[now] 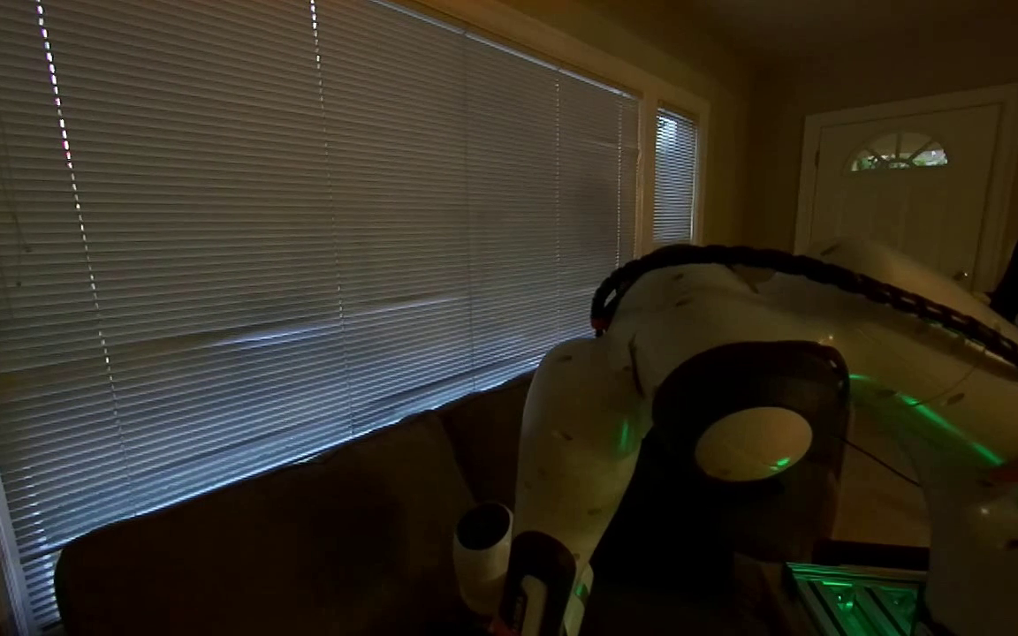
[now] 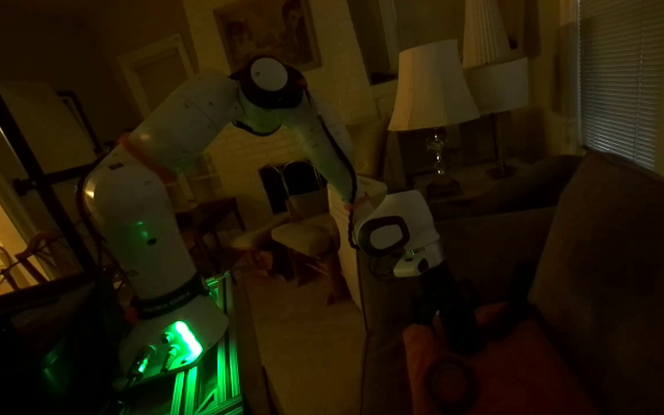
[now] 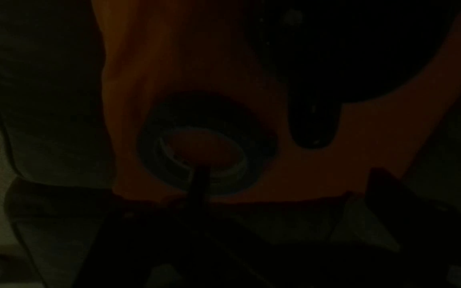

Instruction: Pour the black mug's contents into the black bowl

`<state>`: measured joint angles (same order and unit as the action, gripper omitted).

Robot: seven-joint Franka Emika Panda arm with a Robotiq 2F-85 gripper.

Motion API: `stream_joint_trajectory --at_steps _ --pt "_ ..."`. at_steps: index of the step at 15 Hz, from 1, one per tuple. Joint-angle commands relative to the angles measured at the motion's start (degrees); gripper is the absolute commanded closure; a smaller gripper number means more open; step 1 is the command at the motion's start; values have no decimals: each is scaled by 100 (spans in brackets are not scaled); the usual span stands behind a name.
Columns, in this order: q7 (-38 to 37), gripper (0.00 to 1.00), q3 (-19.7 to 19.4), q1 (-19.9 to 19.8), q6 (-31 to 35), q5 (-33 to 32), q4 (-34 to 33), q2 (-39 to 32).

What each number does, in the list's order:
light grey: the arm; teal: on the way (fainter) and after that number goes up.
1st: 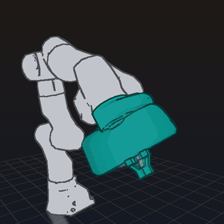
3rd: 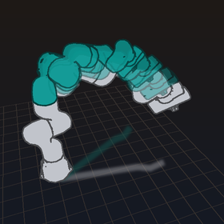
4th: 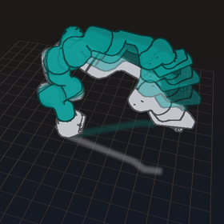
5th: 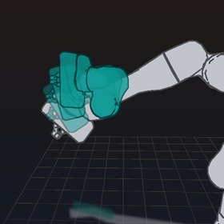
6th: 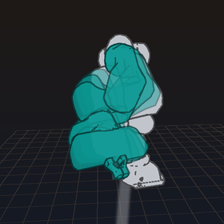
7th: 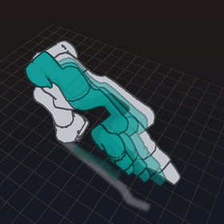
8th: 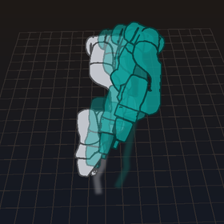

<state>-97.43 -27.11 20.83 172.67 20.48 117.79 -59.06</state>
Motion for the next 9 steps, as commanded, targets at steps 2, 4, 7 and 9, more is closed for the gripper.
stream_joint_trajectory --at_steps 2,4,7,9 --pt "176 1 428 -385 111 -147 89 190" --pt "241 1 545 -483 158 -132 96 207" --pt "352 0 596 -589 223 -129 66 193" --pt "408 0 579 -639 303 -109 48 178"
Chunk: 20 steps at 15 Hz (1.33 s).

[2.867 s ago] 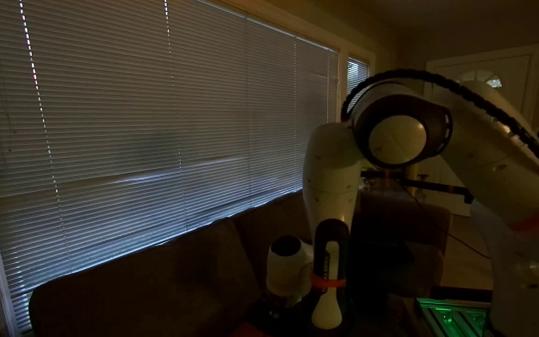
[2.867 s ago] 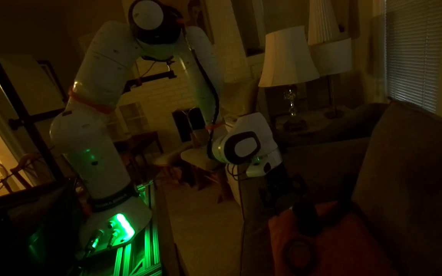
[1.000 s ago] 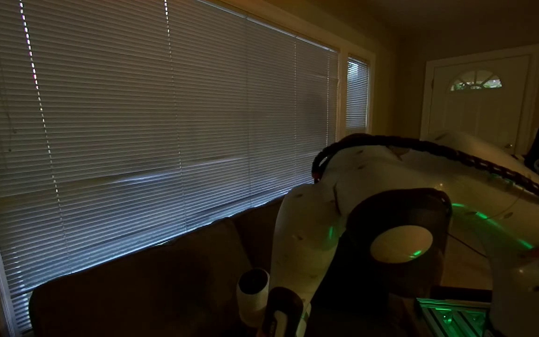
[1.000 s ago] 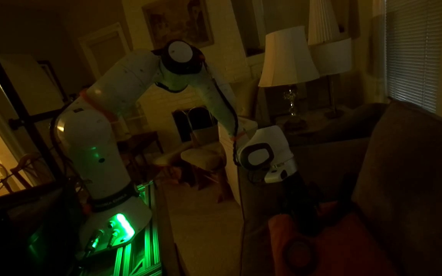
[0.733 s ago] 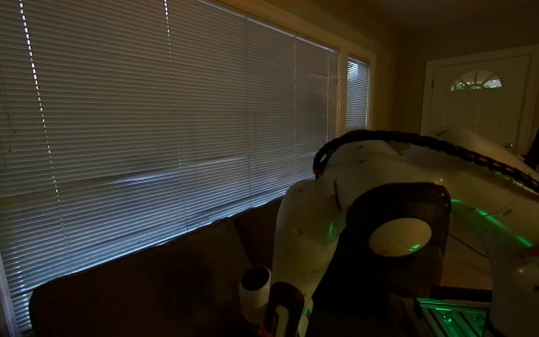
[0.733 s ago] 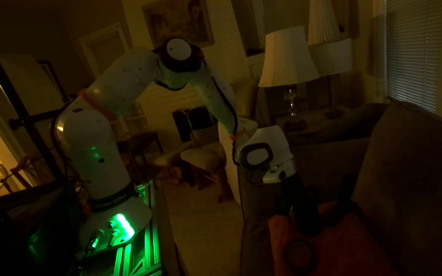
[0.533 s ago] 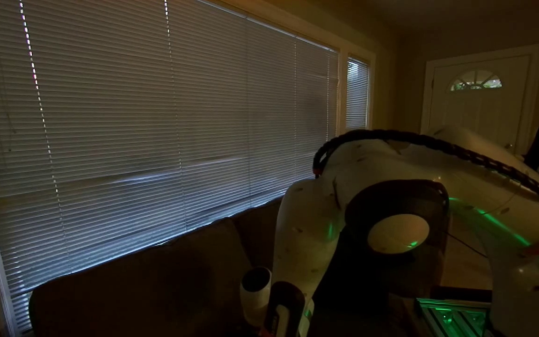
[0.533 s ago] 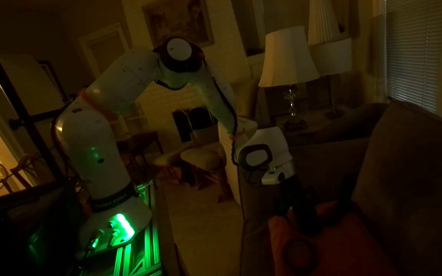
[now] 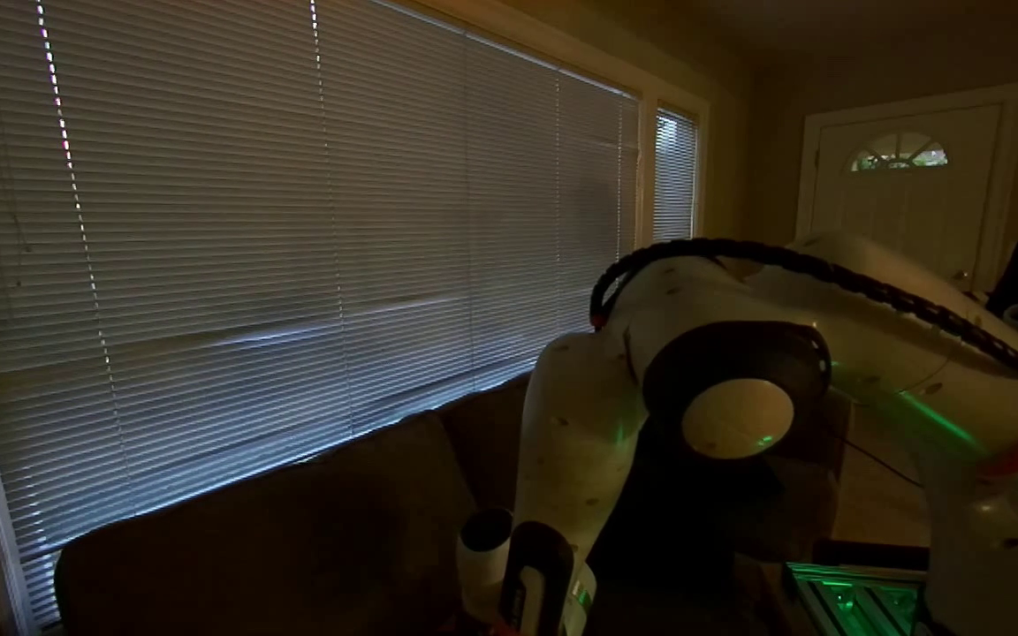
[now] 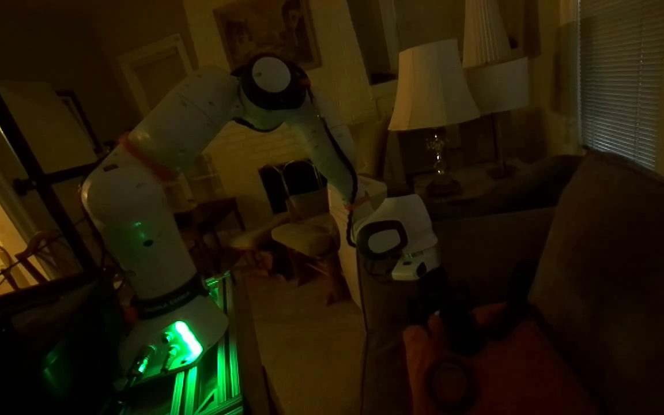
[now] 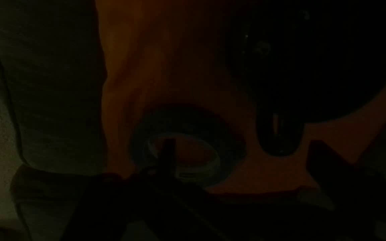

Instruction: Pour the black mug's contents into the black bowl

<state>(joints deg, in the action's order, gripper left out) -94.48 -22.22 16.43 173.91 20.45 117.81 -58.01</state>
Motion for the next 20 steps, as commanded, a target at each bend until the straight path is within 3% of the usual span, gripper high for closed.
stream_joint_trajectory --at_steps 1,16,20 --pt "153 0 112 -248 232 -97 40 73" --pt "389 7 429 -554 644 40 -189 -97" --pt "421 13 435 -558 666 41 -207 -129"
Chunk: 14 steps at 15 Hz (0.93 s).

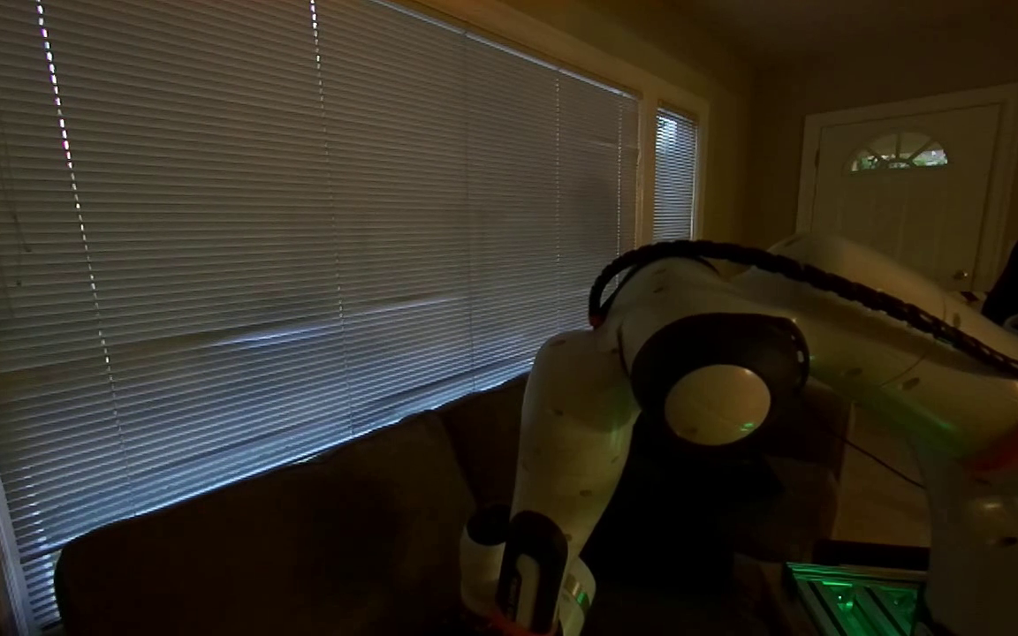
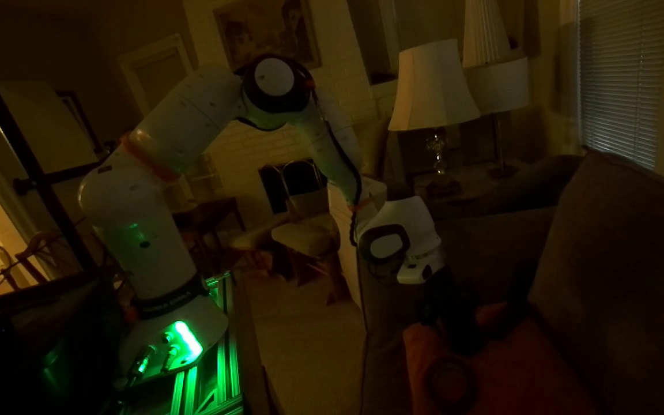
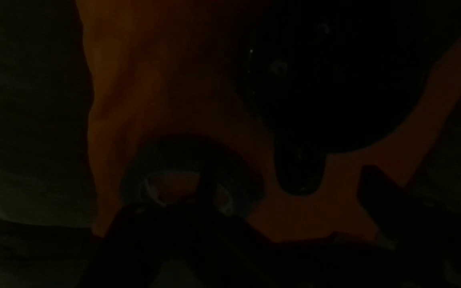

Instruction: Pour the black mug's contents into the black bowl

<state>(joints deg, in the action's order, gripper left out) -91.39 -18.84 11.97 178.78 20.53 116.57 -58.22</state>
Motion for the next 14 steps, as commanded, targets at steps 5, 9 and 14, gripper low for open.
stream_joint_trajectory --at_steps 5,9,14 --pt "162 34 124 -126 241 51 -119 -145" --pt "175 59 159 -114 345 83 -169 -196" --pt "200 100 189 -113 428 105 -186 -226"
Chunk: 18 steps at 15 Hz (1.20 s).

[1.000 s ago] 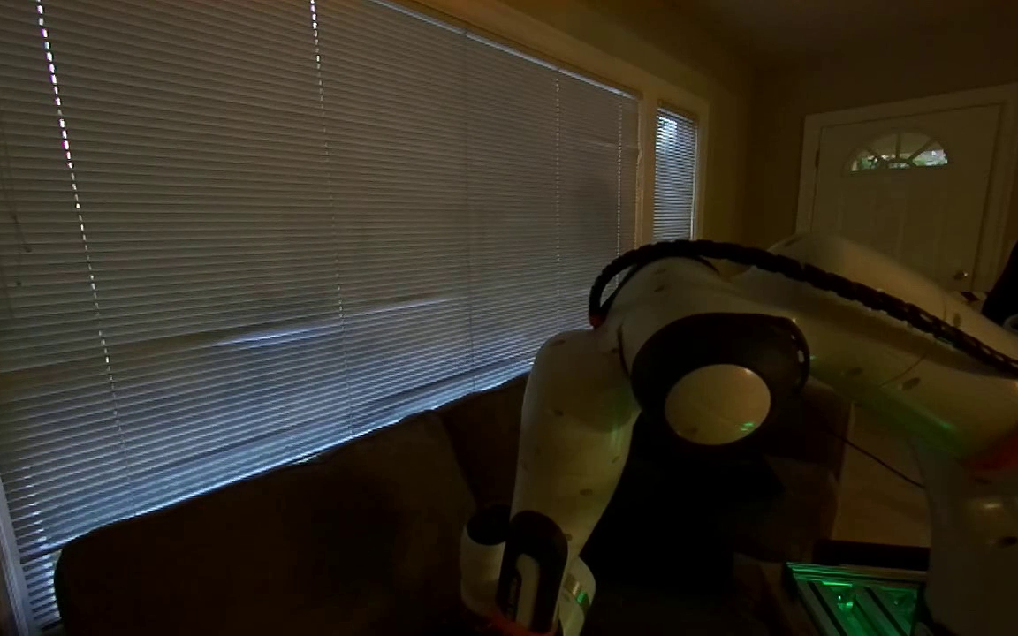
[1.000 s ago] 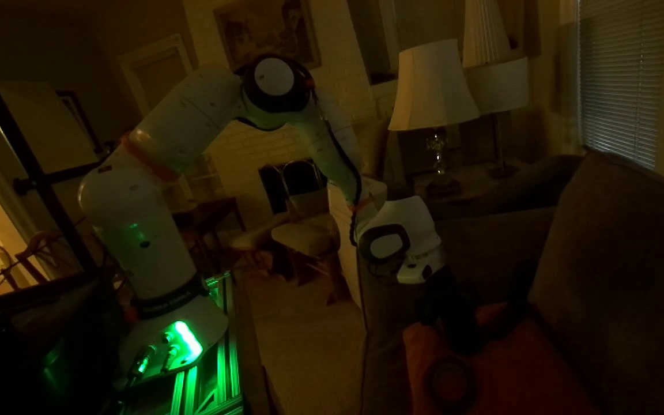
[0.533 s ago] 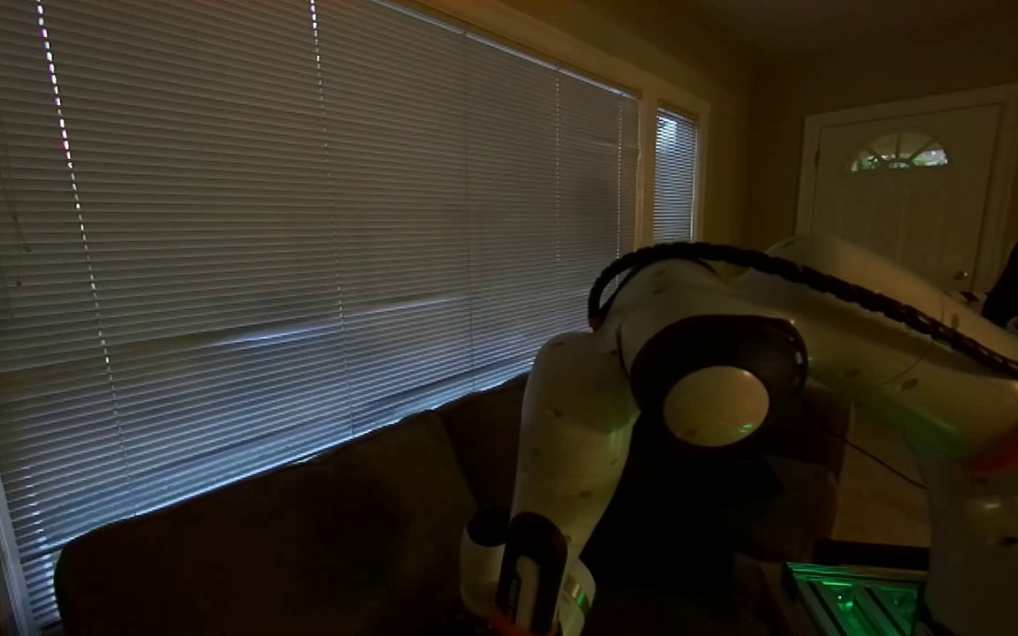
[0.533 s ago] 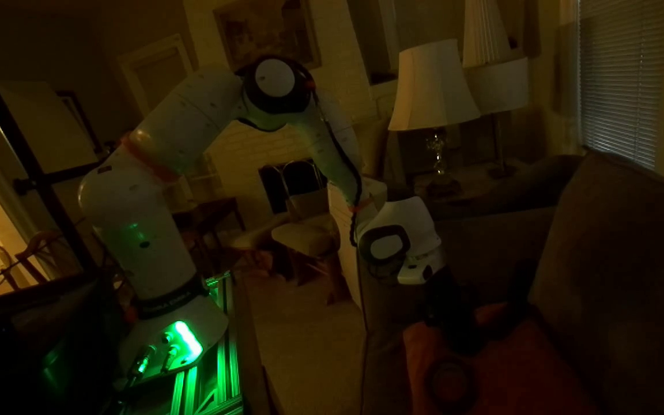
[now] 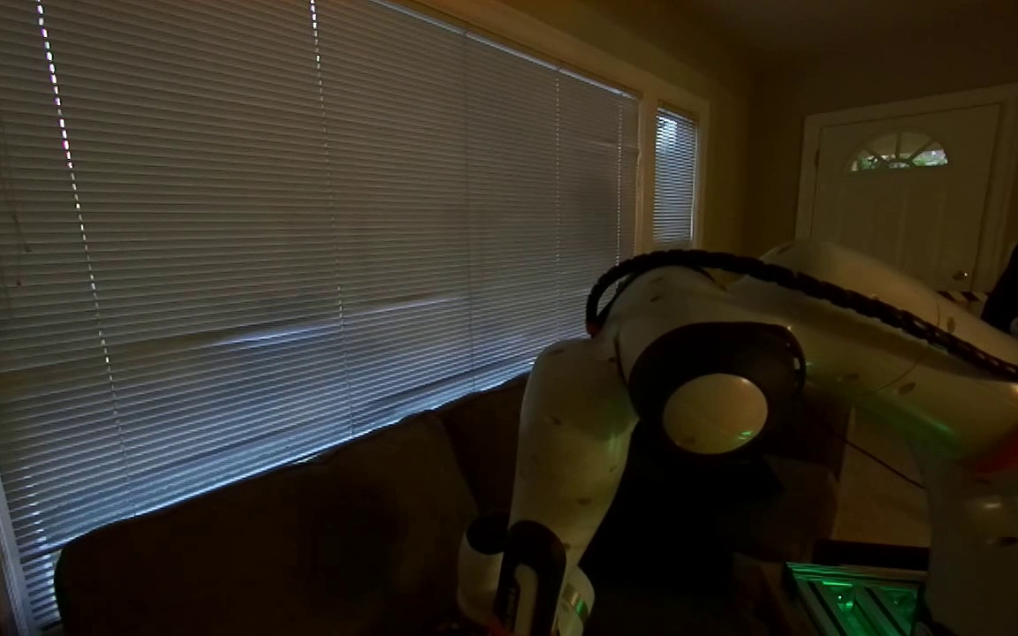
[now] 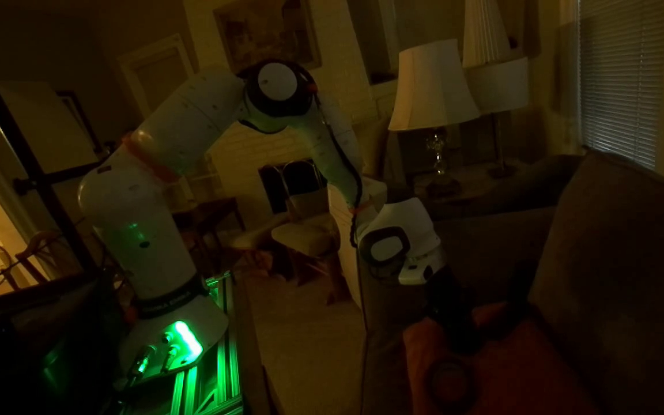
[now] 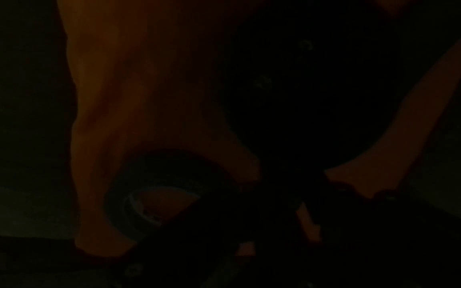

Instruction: Pour the black mug's contents into the black bowl

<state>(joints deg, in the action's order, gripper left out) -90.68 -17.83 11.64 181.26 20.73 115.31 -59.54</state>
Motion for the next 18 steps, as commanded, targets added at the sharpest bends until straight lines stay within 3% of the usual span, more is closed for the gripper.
stream_joint_trajectory --at_steps 1,6,18 --pt "139 95 91 -80 191 83 -48 -90" --pt "121 95 -36 34 168 113 28 -26" --pt "-136 95 -113 -224 -876 128 102 1059"
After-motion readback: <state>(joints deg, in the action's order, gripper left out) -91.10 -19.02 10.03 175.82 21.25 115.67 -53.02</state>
